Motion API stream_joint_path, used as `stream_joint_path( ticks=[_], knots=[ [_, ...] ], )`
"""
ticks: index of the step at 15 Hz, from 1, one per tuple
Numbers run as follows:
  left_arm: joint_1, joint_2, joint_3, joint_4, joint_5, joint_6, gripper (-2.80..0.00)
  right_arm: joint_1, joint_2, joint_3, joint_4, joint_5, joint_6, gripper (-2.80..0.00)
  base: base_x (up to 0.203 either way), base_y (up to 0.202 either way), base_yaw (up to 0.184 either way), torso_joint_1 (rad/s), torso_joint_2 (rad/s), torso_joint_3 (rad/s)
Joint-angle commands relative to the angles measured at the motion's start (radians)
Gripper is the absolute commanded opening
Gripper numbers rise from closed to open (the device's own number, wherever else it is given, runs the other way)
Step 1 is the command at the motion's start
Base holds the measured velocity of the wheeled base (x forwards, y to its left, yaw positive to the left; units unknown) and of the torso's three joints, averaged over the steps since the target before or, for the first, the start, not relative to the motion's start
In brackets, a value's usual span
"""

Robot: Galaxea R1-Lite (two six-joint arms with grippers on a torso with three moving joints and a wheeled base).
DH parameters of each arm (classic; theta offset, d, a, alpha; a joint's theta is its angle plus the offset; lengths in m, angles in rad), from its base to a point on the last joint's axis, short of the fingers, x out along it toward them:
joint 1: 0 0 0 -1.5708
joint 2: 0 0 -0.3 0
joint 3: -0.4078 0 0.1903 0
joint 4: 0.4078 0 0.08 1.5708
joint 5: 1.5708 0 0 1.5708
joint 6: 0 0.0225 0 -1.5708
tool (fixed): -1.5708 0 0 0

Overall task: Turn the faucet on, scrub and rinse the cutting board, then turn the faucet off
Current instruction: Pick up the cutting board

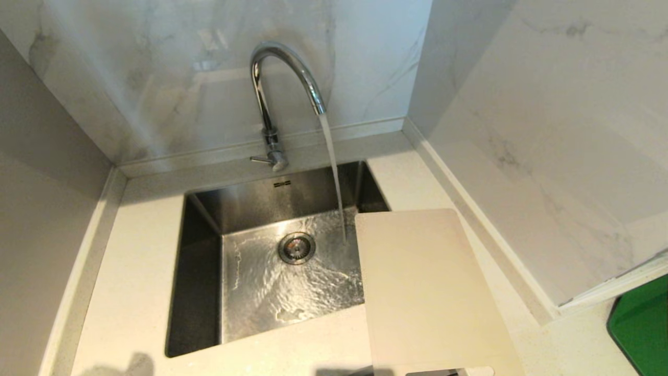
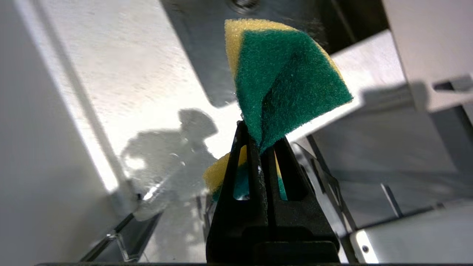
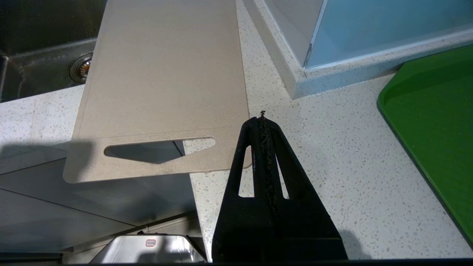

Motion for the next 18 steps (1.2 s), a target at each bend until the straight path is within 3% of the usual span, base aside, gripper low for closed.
stream_joint_path(
  ticks=[1, 12, 14, 16, 18],
  knots=[
    [-0.074, -0.051, 0.052, 0.002, -0.005, -0.002, -2.80, 0.000, 0.000, 0.000, 0.000, 0.000, 0.000, -2.80, 0.000, 0.000, 0.000, 0.000, 0.00, 0.000],
    [-0.074, -0.496, 0.262, 0.006, 0.084, -0.014, -2.80, 0.000, 0.000, 0.000, 0.000, 0.000, 0.000, -2.80, 0.000, 0.000, 0.000, 0.000, 0.00, 0.000],
    [-0.071, -0.516, 0.298, -0.010, 0.177, -0.012, -2.80, 0.000, 0.000, 0.000, 0.000, 0.000, 0.000, -2.80, 0.000, 0.000, 0.000, 0.000, 0.00, 0.000],
    [-0.070, -0.516, 0.357, -0.117, 0.237, -0.010, -2.80, -0.001, 0.000, 0.000, 0.001, 0.000, 0.000, -2.80, 0.000, 0.000, 0.000, 0.000, 0.00, 0.000],
    [-0.070, -0.516, 0.456, -0.213, 0.252, 0.014, -2.80, 0.000, 0.000, 0.000, 0.000, 0.000, 0.000, -2.80, 0.000, 0.000, 0.000, 0.000, 0.00, 0.000]
  ],
)
